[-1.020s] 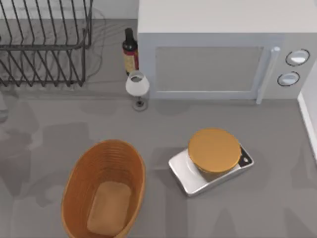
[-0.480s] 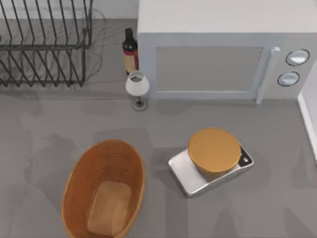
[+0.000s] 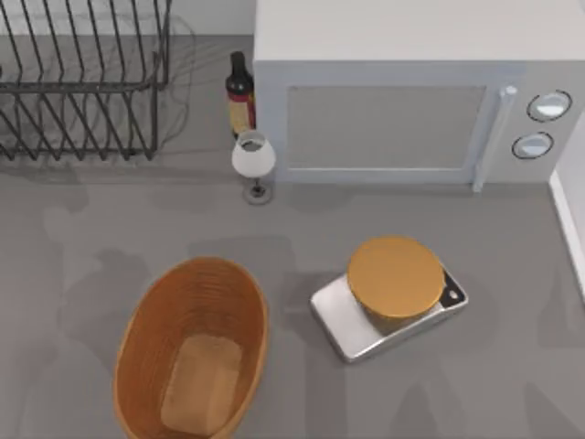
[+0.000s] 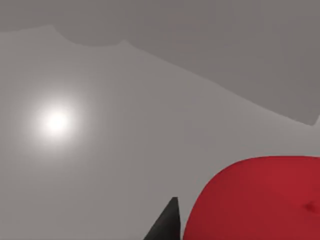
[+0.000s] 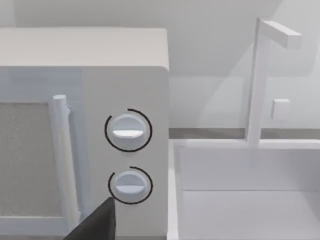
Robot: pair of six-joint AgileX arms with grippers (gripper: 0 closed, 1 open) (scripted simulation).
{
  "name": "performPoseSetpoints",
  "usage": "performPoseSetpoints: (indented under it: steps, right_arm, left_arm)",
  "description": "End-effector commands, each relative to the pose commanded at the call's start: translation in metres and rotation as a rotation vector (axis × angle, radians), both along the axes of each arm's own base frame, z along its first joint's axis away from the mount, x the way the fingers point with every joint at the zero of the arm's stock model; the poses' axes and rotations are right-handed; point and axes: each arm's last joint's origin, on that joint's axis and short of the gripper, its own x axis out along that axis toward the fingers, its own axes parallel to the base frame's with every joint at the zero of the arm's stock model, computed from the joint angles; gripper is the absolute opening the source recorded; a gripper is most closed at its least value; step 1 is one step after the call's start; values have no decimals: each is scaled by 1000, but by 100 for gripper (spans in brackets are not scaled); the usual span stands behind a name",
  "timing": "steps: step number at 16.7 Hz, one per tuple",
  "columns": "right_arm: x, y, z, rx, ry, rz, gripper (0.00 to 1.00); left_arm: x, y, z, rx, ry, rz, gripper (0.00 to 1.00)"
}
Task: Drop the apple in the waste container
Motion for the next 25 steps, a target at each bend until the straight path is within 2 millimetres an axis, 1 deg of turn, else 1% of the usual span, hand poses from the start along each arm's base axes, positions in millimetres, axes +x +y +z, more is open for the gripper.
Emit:
performPoseSetpoints:
  steps: [3, 6, 8, 10, 13, 16, 18, 20, 23, 25]
  right_arm:
    - [0, 0, 0, 0, 0, 0, 100]
    - [0, 0, 0, 0, 0, 0, 100]
    - [0, 0, 0, 0, 0, 0, 100]
    - [0, 0, 0, 0, 0, 0, 100]
    - [0, 0, 0, 0, 0, 0, 100]
    - [0, 0, 0, 0, 0, 0, 100]
    - [0, 0, 0, 0, 0, 0, 100]
    - [0, 0, 0, 0, 0, 0, 100]
    - [0, 0, 0, 0, 0, 0, 100]
    - [0, 0, 0, 0, 0, 0, 100]
  left_arm:
    - [1, -25, 2, -7, 0, 78, 0]
    - [-2, -60, 3, -18, 5, 191, 0]
    - [-8, -86, 3, -26, 16, 289, 0]
    - [-18, -112, 2, -31, 32, 406, 0]
    - [-37, -150, 1, -35, 56, 603, 0]
    - [-59, -182, 2, -43, 70, 789, 0]
    - [-75, -198, 4, -55, 70, 881, 0]
    - [-88, -209, 7, -74, 66, 944, 0]
    - [-101, -219, 10, -98, 60, 993, 0]
    - [-104, -220, 11, -103, 58, 1000, 0]
